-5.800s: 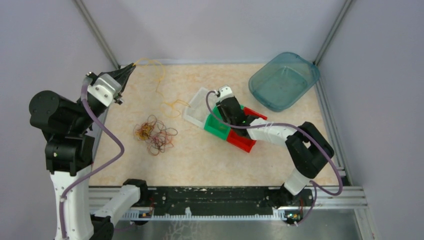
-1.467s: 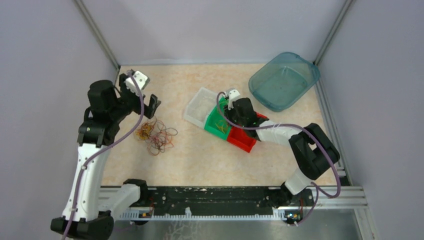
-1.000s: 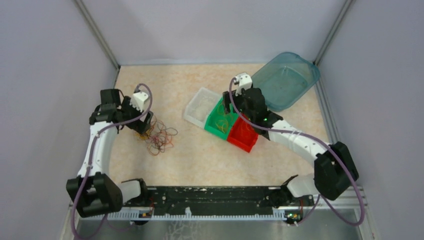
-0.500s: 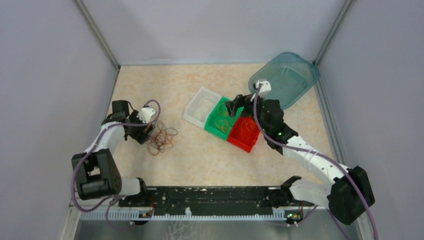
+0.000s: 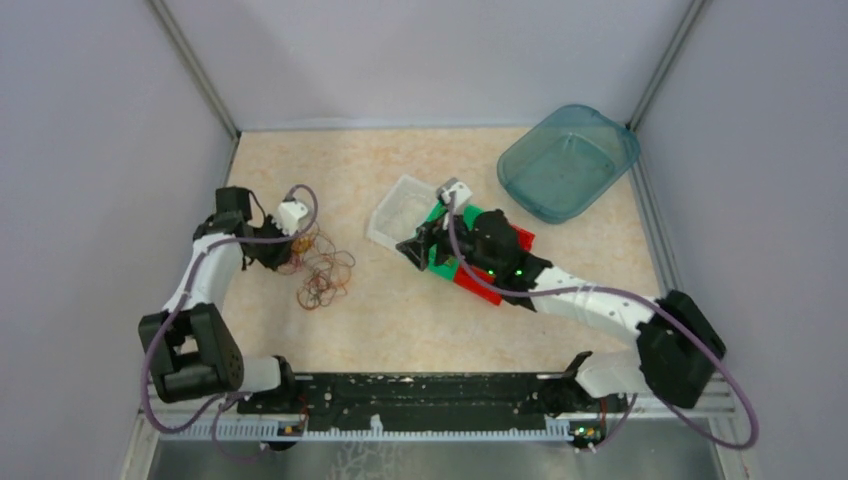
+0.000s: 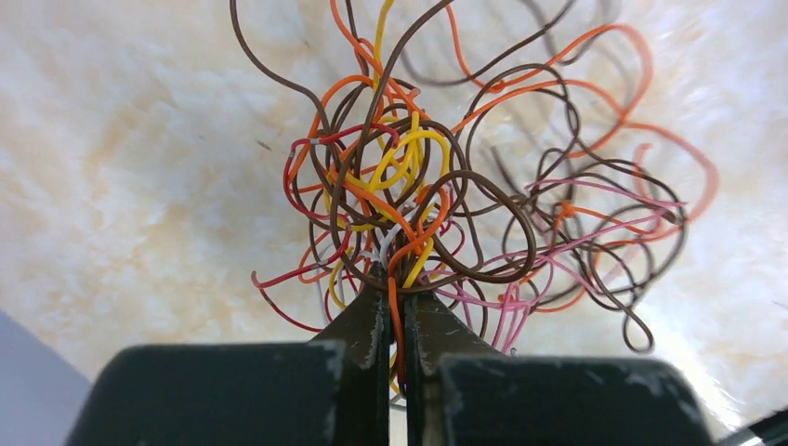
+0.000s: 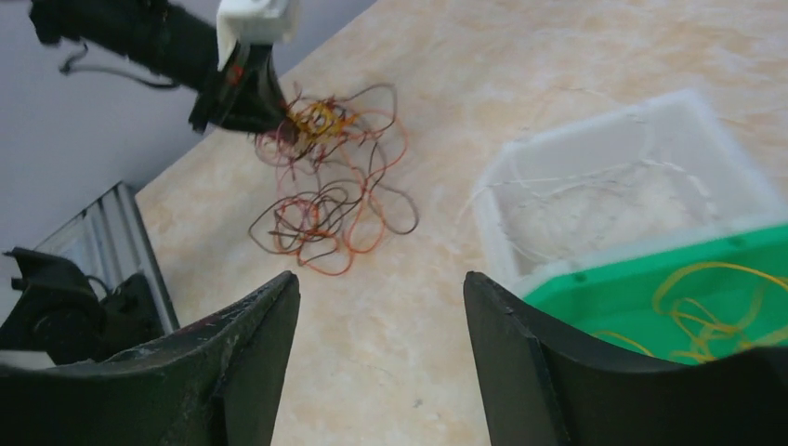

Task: Untangle the cables
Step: Untie the cable.

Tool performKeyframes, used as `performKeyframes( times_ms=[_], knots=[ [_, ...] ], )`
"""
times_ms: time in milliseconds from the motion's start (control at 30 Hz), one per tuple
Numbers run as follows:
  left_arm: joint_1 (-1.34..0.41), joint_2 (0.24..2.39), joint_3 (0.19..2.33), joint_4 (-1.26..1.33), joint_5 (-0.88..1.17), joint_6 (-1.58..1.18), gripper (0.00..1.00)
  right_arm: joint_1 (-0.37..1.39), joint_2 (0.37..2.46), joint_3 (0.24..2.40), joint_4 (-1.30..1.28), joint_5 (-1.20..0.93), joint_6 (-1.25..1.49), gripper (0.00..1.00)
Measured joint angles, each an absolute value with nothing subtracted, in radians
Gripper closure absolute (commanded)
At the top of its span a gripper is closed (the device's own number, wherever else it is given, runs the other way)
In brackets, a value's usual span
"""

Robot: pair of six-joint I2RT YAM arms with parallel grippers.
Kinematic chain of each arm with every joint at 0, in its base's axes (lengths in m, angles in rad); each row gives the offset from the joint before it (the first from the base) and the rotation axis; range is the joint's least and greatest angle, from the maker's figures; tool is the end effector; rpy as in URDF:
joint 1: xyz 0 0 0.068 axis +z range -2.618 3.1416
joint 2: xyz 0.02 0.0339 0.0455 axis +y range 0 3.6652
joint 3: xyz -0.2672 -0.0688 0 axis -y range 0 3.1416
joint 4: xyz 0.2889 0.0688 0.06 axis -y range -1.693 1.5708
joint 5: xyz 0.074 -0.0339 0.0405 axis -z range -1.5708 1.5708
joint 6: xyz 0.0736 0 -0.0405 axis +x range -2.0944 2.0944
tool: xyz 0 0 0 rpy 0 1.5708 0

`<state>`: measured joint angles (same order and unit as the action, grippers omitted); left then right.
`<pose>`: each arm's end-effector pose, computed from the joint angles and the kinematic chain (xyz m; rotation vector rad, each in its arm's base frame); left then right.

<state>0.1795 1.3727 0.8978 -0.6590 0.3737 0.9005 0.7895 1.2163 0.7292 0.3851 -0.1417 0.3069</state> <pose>0.3119 0.0293 0.1676 1.0104 2.3735 -0.1238 0.2438 0.2606 0.2669 -0.5294 1.6798 0.9335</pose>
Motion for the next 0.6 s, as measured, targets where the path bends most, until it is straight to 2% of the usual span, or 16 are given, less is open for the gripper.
performKeyframes(
  times_ms=[133, 300, 467, 600],
  knots=[
    [0.179, 1.273, 0.985, -0.756, 0.439, 0.884, 1.0, 0.894, 1.412, 0.812, 0.432, -0.179, 0.271, 0.41],
    [0.179, 1.224, 1.084, -0.821, 0.481, 0.84, 1.0, 0.997, 1.656, 0.944, 0.466, -0.212, 0.225, 0.4],
    [0.179, 1.224, 1.09, -0.834, 0.468, 0.794, 1.0, 1.087, 1.871, 1.113, 0.487, -0.233, 0.173, 0.39],
    [0.179, 1.224, 1.079, -0.838, 0.453, 0.779, 1.0, 1.118, 2.006, 1.221, 0.49, -0.234, 0.147, 0.46]
  ],
)
